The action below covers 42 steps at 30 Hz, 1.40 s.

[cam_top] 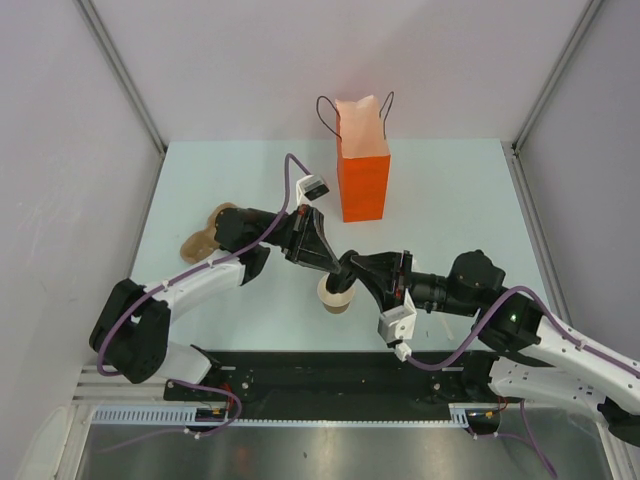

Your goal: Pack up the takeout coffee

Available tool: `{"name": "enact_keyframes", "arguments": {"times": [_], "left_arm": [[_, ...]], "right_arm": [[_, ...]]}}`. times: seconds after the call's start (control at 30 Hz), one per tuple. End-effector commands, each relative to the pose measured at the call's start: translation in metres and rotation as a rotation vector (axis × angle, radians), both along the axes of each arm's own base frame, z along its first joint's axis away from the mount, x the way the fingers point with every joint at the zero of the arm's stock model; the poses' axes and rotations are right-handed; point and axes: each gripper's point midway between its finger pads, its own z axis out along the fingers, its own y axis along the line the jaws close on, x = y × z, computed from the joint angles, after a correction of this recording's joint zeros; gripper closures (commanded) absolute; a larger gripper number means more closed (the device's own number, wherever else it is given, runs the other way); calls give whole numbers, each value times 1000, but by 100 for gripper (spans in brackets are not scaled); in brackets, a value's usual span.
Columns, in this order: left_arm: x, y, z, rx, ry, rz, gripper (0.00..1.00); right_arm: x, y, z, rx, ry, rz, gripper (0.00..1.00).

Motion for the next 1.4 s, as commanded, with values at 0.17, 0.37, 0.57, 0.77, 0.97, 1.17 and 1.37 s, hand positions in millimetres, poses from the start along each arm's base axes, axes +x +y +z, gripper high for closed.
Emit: {"name": "enact_keyframes", "arguments": {"times": [0.17, 0.37, 0.57, 0.77, 0.97, 1.17, 1.37], "left_arm": [[-15, 2, 12, -42, -81, -15, 100], [5, 13, -5, -1, -78, 73, 30], [69, 61, -10, 20, -154, 380, 0], [131, 113, -24, 294, -496, 752, 0], [174, 182, -33, 736, -646, 1073, 0], [183, 214, -18, 562, -468, 1304, 0], [182, 217, -52, 579, -384, 1320, 0]], "right_arm": [[3, 2, 14, 35, -52, -17, 100], [4, -3, 4, 9, 3, -49, 100], [21, -8, -8, -19, 224, -174, 100], [48, 2, -36, -91, 532, -330, 100], [78, 2, -74, -129, 911, -447, 100], [94, 5, -123, -283, 1174, -573, 100], [99, 7, -151, -326, 1306, -656, 100]]}}
